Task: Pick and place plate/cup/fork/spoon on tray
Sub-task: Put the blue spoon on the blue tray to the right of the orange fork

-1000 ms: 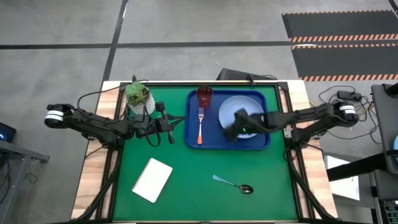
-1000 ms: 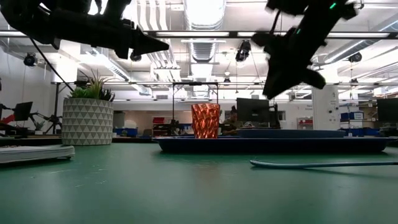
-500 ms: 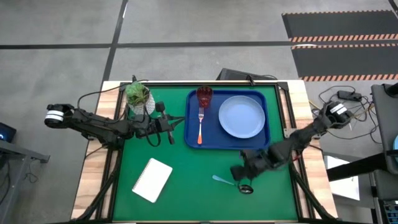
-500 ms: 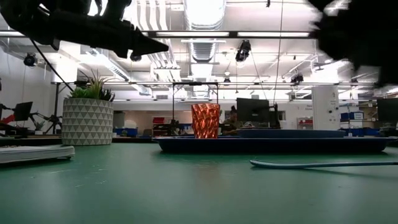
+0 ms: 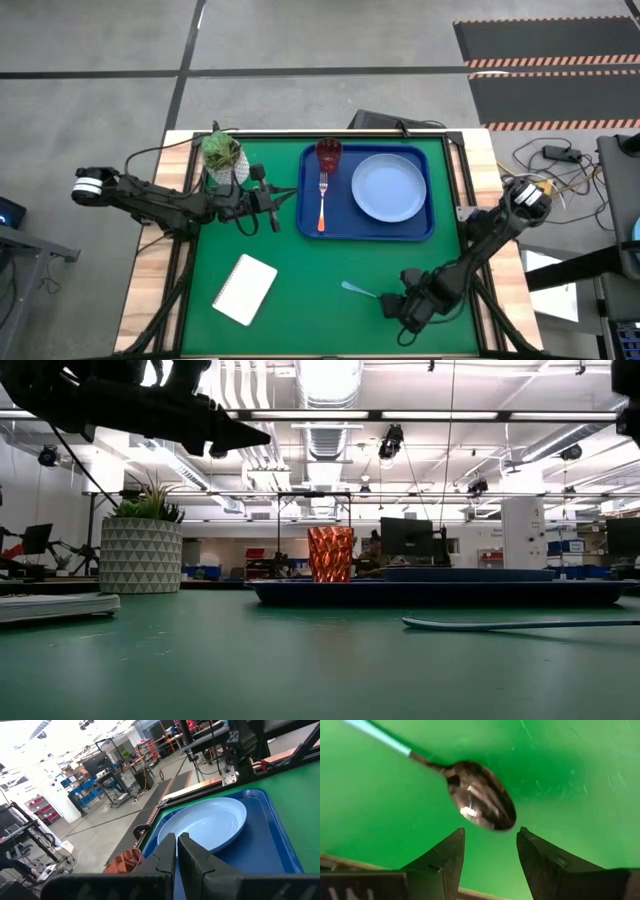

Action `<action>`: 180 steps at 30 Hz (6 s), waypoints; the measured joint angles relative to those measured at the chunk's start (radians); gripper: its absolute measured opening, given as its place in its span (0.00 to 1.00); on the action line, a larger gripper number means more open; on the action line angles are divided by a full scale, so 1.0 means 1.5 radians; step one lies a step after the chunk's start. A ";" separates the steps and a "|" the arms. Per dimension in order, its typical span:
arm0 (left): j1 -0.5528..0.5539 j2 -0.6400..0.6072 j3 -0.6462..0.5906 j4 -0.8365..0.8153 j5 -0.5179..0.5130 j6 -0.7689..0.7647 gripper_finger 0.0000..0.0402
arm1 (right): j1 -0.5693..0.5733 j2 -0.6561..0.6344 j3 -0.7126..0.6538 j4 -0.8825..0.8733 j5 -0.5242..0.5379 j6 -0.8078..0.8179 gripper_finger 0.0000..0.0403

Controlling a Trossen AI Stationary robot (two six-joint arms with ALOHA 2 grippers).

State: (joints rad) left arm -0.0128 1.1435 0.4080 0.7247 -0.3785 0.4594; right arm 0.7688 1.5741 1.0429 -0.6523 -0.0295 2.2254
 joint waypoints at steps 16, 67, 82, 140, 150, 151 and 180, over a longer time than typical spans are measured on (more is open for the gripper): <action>0.000 0.000 0.000 0.017 0.000 0.001 0.00 | -0.001 0.069 0.006 0.000 0.121 -0.001 0.41; -0.213 0.266 0.262 -0.306 -0.070 -0.248 0.02 | -0.073 -0.057 -0.018 -0.009 0.545 -0.526 0.02; -0.223 0.441 0.381 -0.239 -0.063 -0.244 0.43 | -0.096 -0.062 -0.018 0.004 0.543 -0.558 0.02; -0.124 0.484 0.431 -0.260 -0.177 -0.702 0.00 | -0.085 -0.255 -0.023 -0.110 0.707 -0.797 0.36; -0.073 0.494 0.461 -0.273 -0.236 -0.830 0.00 | 0.017 -0.327 -0.043 -0.276 0.818 -0.726 0.36; -0.072 0.497 0.460 -0.275 -0.261 -0.848 0.00 | 0.032 -0.334 -0.050 -0.287 0.828 -0.704 0.36; -0.056 0.543 0.625 -0.496 -0.363 -0.985 0.00 | 0.135 -0.438 -0.152 -0.311 0.842 -0.670 0.29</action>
State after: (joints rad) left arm -0.0971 1.9585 1.3457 -0.0195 -0.9227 -1.0185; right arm 0.9710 0.9169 0.8150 -1.1181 1.2330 1.2209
